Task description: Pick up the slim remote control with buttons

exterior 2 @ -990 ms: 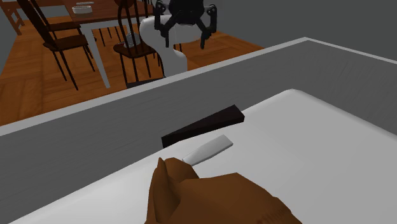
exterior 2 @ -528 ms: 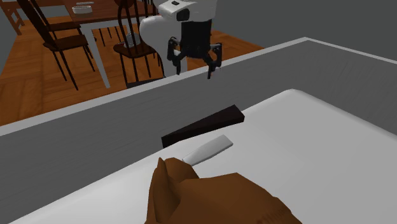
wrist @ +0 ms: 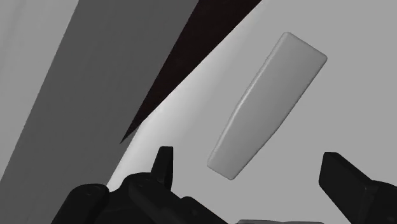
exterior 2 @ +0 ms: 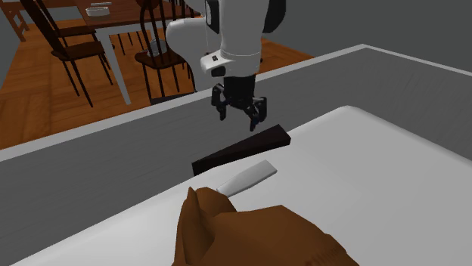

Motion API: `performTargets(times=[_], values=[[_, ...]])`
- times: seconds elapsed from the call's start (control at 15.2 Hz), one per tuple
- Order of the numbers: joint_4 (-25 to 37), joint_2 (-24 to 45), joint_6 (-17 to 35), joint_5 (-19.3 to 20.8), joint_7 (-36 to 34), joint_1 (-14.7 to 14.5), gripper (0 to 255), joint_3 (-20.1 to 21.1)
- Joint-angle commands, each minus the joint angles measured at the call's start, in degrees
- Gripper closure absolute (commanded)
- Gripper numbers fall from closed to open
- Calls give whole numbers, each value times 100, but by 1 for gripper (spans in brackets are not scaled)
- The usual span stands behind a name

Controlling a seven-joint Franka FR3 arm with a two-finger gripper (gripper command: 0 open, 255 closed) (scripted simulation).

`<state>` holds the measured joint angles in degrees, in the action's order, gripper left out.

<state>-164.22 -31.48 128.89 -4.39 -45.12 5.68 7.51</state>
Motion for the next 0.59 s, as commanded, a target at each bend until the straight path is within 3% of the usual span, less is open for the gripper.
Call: performTargets(times=[0.0, 0.33, 0.53], values=[[-121, 520, 719, -127, -487, 53, 0, 175], [-163, 1948, 2316, -198, -1674, 303, 0, 554], [-33, 2935, 3241, 158, -2620, 542, 0, 730]])
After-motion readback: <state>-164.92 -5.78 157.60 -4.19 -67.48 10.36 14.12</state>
